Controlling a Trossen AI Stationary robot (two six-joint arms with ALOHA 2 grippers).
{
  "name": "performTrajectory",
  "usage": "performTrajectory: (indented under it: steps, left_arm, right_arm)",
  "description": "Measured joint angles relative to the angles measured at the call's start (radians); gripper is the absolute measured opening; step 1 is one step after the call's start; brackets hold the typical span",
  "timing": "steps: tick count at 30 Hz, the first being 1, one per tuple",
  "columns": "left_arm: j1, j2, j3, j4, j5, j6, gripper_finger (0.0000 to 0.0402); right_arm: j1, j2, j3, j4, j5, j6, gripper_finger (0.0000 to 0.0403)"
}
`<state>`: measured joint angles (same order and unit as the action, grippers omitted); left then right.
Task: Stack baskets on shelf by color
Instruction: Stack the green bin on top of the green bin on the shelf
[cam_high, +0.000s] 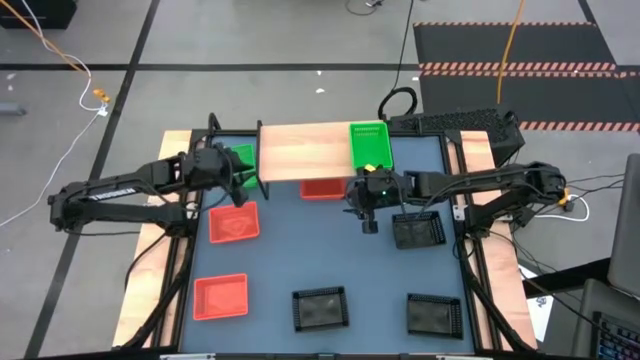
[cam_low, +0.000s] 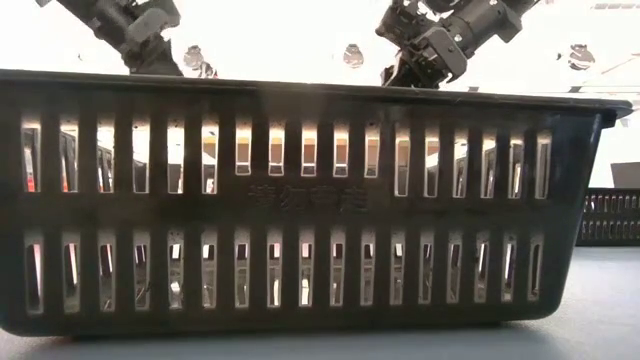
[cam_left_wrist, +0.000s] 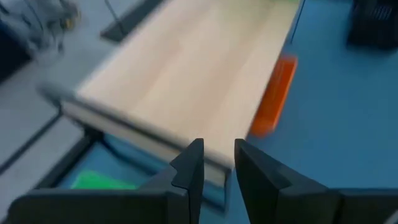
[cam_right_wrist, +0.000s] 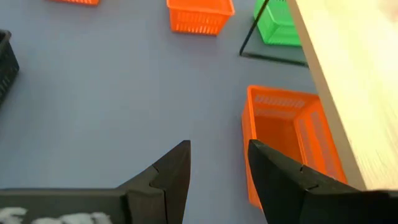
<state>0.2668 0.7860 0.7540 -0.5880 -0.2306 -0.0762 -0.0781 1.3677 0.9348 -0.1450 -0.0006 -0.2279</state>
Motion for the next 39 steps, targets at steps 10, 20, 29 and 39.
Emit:
performTrajectory:
  steps: [10,20,29,39]
  left_arm:
    - [0.003,0.012,-0.023,-0.257,-0.133,-0.181,0.0157]
    - [0.156,0.154,-0.196,-0.065,-0.116,-0.2,0.0248]
    - [0.297,0.297,-0.264,0.06,-0.003,-0.007,0.0237]
    - [0.334,0.333,-0.256,0.057,0.014,0.049,0.0074]
  right_arm:
    - [-0.043,0.0,-0.086,0.067,0.0,0.031,0.0157]
    - [-0.047,-0.008,-0.106,0.076,-0.001,0.044,0.0157]
    - [-0.046,-0.046,-0.105,0.043,-0.001,0.04,0.0157]
    - [-0.046,-0.072,-0.106,0.021,-0.001,0.039,0.0157]
